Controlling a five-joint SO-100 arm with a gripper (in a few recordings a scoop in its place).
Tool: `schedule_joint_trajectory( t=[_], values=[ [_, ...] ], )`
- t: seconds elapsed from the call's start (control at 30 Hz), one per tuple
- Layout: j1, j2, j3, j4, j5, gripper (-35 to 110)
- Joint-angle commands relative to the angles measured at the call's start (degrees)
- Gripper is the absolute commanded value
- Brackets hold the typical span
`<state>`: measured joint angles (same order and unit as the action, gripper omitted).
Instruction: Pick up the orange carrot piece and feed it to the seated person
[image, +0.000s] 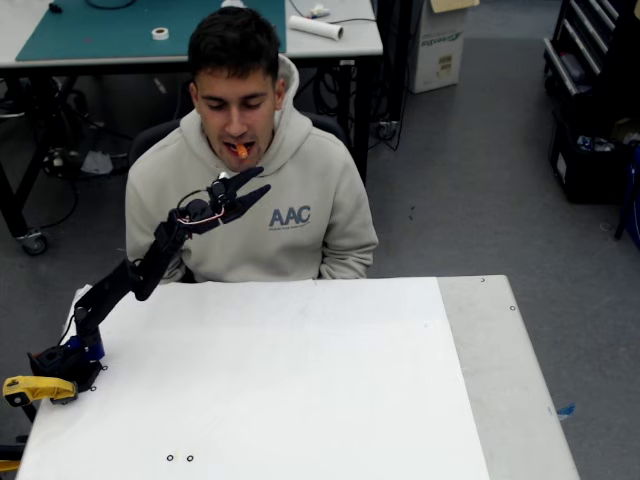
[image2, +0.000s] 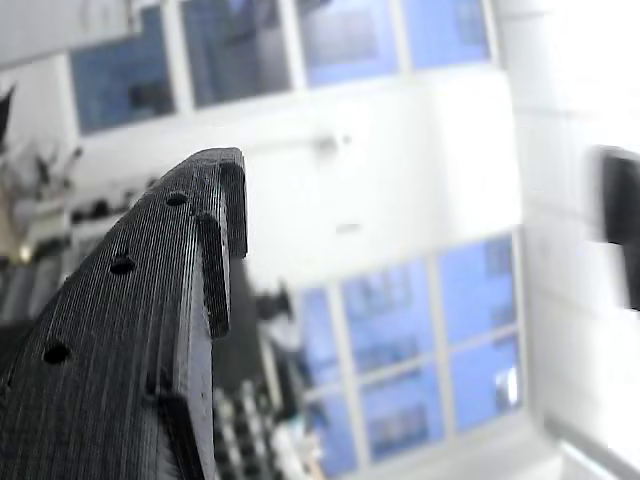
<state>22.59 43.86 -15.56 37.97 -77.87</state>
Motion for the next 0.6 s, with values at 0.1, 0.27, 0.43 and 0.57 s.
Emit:
schedule_joint_trajectory(
  t=[0.1,0.27,0.43,0.57],
  values=[
    [3.3,3.8,-2.9,-0.5,0.3,34],
    [5.7,3.6,-2.5,-0.5,0.4,26],
    [7.2,3.4,-2.4,-0.4,0.4,10],
    [7.4,3.5,-2.3,-0.3,0.5,-4]
  ],
)
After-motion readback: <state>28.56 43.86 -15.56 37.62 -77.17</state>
